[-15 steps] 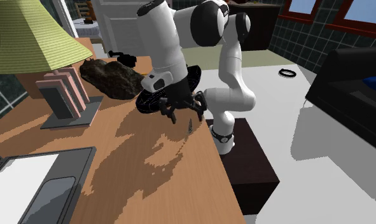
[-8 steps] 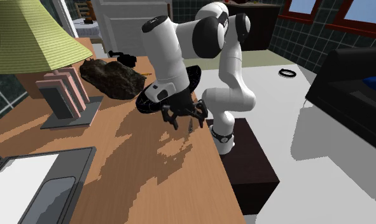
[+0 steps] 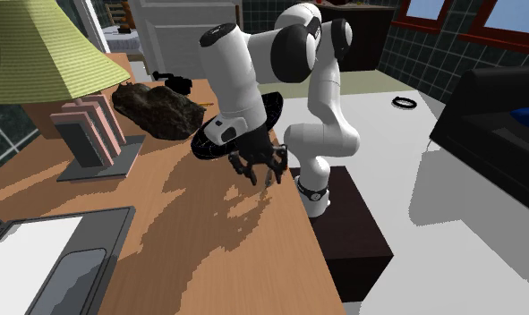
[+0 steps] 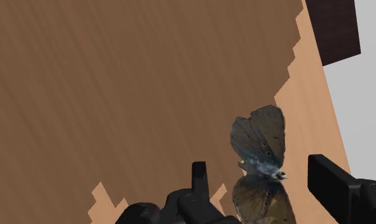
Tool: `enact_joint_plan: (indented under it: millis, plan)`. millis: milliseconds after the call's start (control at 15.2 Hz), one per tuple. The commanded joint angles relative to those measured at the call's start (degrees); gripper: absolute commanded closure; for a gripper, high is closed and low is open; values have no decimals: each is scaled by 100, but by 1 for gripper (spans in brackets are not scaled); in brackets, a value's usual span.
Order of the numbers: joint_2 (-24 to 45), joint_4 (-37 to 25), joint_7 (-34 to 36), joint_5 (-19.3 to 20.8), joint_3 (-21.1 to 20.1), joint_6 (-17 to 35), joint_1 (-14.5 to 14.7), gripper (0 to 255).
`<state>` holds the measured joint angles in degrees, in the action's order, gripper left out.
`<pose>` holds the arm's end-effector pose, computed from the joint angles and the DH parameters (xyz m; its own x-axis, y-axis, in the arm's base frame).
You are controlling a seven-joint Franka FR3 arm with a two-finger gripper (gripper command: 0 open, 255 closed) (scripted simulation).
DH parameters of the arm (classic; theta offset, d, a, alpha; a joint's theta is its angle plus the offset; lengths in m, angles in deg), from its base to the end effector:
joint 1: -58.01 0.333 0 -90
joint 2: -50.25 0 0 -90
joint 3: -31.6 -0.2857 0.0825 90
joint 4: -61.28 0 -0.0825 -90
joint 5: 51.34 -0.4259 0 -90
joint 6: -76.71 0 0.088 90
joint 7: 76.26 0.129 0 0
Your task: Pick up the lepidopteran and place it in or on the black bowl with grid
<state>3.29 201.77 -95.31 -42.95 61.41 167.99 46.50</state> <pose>0.2731 -0.2638 0.4701 0.9785 -0.2051 -0.0226 -0.2043 -0.9476 -0.2455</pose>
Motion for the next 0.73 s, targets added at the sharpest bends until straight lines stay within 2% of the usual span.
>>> enact_joint_plan:
  millis: [0, 528, 660]
  plan:
    - [0, 0, 0, 0, 0, 0, 0, 255]
    - [0, 1, 0, 0, 1, 1, 1, 255]
    - [12, -155, 19, -35, -39, -141, 20, 255]
